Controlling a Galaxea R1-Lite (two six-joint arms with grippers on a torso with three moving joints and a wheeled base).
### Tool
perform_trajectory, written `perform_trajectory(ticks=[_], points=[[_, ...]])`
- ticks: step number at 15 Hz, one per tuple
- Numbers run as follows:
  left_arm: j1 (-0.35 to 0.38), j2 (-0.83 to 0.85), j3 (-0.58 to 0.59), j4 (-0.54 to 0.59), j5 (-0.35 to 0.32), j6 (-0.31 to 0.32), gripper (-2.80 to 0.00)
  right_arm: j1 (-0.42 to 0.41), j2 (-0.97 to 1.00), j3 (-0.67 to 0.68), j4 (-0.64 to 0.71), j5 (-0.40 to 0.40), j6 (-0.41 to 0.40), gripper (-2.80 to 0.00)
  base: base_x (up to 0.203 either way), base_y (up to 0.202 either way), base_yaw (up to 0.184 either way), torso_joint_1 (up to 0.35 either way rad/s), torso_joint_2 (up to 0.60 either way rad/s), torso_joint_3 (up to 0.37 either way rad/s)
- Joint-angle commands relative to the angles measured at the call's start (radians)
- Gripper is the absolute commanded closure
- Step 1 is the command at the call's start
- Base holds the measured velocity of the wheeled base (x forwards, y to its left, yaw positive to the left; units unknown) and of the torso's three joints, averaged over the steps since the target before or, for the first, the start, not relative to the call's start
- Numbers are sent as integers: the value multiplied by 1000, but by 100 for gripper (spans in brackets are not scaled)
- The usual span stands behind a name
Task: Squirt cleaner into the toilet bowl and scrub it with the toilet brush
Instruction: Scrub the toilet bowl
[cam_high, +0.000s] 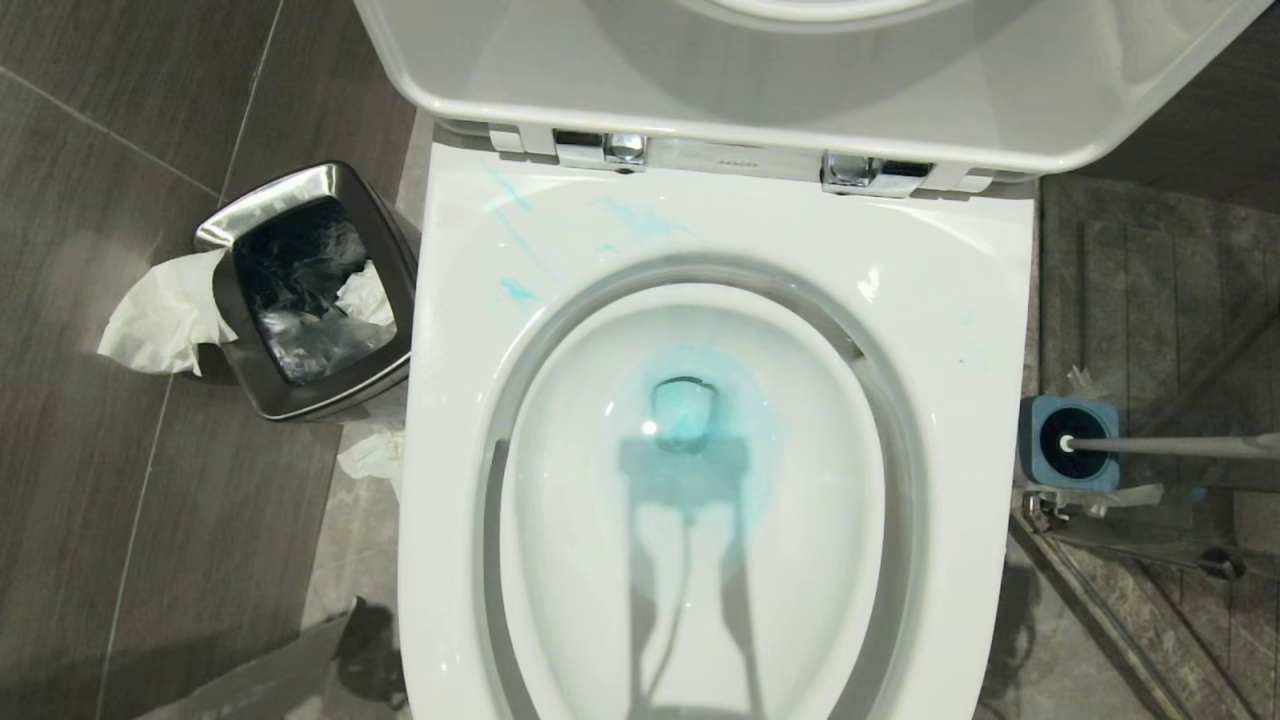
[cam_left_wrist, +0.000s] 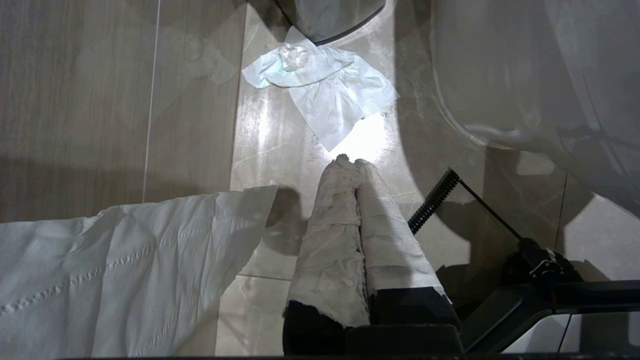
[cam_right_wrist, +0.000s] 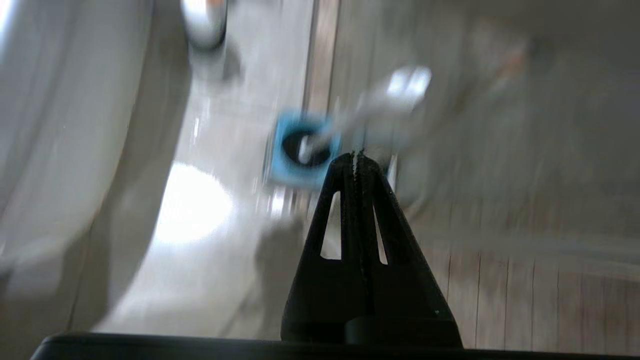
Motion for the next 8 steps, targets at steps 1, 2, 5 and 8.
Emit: perform_trajectory(ticks=[1,2,5,8], points=[[0,1,2,0,-1,0,0,-1,6,31,-27,-3,1,0,0,0,0,0,0,0],[0,1,2,0,-1,0,0,0,6,38,-26,-6,1,0,0,0,0,0,0,0],[0,1,2,0,-1,0,0,0,6,60,-23,-23,2,0,0,0,0,0,0,0],[0,1,2,0,-1,0,0,0,6,61,10,-45,1,0,0,0,0,0,0,0]])
